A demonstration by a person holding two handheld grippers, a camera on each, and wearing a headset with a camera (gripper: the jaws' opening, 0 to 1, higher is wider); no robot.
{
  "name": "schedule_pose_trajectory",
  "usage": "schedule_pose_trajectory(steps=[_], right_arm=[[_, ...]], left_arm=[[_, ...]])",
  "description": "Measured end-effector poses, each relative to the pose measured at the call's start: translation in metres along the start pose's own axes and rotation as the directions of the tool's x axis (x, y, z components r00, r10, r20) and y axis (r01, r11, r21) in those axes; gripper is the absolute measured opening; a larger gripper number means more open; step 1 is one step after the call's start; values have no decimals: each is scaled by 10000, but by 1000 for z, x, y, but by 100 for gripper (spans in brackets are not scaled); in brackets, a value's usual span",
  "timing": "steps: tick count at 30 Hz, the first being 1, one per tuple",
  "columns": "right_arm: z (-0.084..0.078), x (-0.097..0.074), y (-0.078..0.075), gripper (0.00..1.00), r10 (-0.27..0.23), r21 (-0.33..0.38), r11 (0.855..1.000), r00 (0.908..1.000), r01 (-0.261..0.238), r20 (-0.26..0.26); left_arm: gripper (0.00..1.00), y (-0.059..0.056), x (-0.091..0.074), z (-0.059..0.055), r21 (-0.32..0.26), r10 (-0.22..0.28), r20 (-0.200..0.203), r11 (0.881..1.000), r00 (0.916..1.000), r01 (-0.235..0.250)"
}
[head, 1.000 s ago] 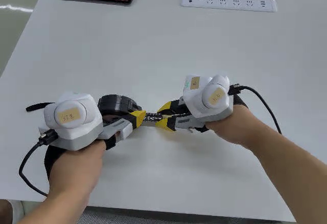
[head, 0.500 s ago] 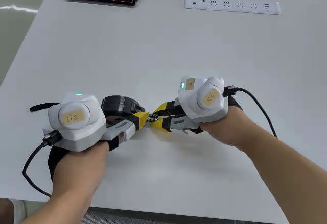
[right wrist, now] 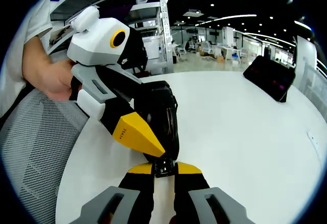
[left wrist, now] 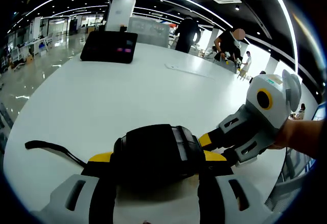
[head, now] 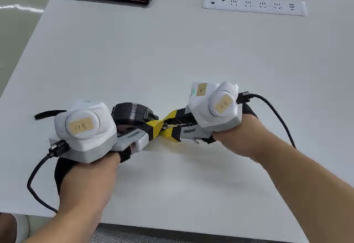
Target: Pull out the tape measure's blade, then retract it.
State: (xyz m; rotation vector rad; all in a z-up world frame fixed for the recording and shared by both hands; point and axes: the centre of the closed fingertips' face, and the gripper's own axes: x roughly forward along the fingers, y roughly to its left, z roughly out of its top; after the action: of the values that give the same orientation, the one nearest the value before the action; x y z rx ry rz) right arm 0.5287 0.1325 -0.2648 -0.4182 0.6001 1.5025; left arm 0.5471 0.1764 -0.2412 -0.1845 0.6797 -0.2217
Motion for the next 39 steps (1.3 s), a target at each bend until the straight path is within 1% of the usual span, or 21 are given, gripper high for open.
schedule_pose_trajectory(steps=[9, 12, 15, 19, 22, 23, 25, 27, 30, 32, 35, 39], right_arm=[[1, 1, 0, 11, -29, 32, 10000, 10000, 29, -9], [1, 1, 1, 12, -60, 105, 9999, 10000, 60, -17], [1, 1, 1, 12, -85, 114, 9999, 10000, 85, -29], [1, 1, 1, 12, -115, 129, 9999, 9999, 115, -59], [1, 0, 2, 13, -157, 236, 9996, 9999, 158, -68], [1, 0, 2, 13, -165, 268, 9995, 9998, 167, -75], [-2, -1, 1, 16, -215, 274, 9994, 9996, 220, -192], [-2, -1, 1, 19, -252, 254, 9993, 9994, 258, -236], [0, -3, 0, 20, -252, 353, 9990, 9996, 256, -130], [-1, -3, 0, 20, -243, 310, 9992, 9996, 248, -144], [-2, -6, 0, 21, -280, 335, 9990, 9995, 285, -155], [-2, -10, 0, 24, -375, 352, 9987, 9992, 379, -129]], left_arm=[[61, 0, 0, 0, -13, 20, 66, 10000, 10000, -20], [62, 0, -1, 1, -77, -5, 176, 10000, 9998, 7], [63, 0, -1, 1, -22, 0, 229, 10000, 9997, 0], [63, 0, 0, 1, 13, 92, 355, 10000, 9993, -92], [64, 0, 0, 1, 3, 148, 336, 9999, 9993, -148], [64, 0, 0, 1, -6, 165, 273, 9999, 9995, -165], [64, 0, 1, 0, -17, 148, 118, 9999, 9998, -148], [65, 0, 2, -1, -10, 134, 57, 9999, 9999, -133], [67, -2, 1, -2, -50, 52, 39, 10000, 10000, -52], [66, -2, 1, -3, -11, 71, -71, 10000, 9999, -71], [66, -2, 1, -3, -53, -3, -79, 10000, 10000, 3], [66, -3, 0, -2, -14, -49, -63, 10000, 10000, 49]])
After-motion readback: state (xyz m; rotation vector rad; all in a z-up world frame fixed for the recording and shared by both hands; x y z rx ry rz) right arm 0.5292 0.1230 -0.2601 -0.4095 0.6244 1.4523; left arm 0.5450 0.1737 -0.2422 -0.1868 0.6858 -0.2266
